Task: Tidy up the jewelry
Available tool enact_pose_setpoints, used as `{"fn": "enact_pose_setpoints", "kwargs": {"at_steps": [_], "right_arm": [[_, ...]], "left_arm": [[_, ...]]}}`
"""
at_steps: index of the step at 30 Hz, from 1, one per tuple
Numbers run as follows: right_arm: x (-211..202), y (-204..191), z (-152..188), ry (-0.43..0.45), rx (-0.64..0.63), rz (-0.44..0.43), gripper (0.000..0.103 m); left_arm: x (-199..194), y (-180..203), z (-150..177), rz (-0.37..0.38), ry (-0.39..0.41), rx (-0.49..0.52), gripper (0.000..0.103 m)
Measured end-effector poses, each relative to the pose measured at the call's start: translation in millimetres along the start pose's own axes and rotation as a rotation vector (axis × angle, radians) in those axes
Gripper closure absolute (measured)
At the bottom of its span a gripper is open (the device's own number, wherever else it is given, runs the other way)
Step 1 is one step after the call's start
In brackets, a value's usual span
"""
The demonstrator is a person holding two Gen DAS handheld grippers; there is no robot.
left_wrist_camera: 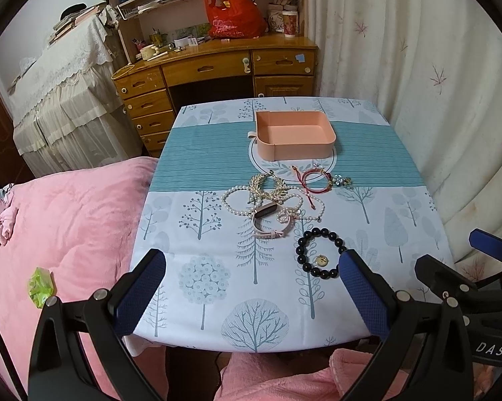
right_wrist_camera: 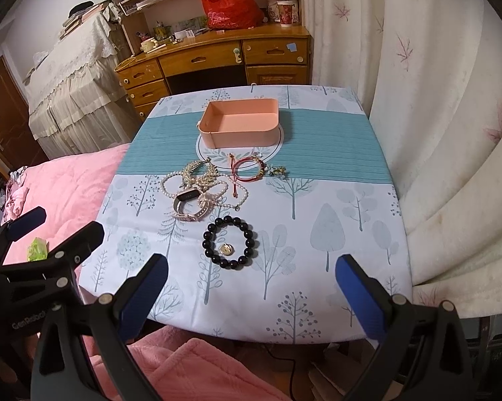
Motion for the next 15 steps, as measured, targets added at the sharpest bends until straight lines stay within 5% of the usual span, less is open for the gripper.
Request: {"fn": "enact_pose_setpoints", "kwargs": {"at_steps": [15], "right_arm": [[4.0, -4.4, -6.3, 0.006, -0.005, 0.000, 0.002]], "left_arm": [[0.9, -6.2, -2.5, -0.005, 0.006, -0.004, 0.001]]}}
Point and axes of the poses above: each gripper's, at about its wrist camera, not at the fingertips, and x roughly the way its jaws point, y to its right, z to its underside, the point moved 7 cm from there along x, roughly the way its jaws point, and after that the axes turned 7 degrees about x, right-handed, at the moved point
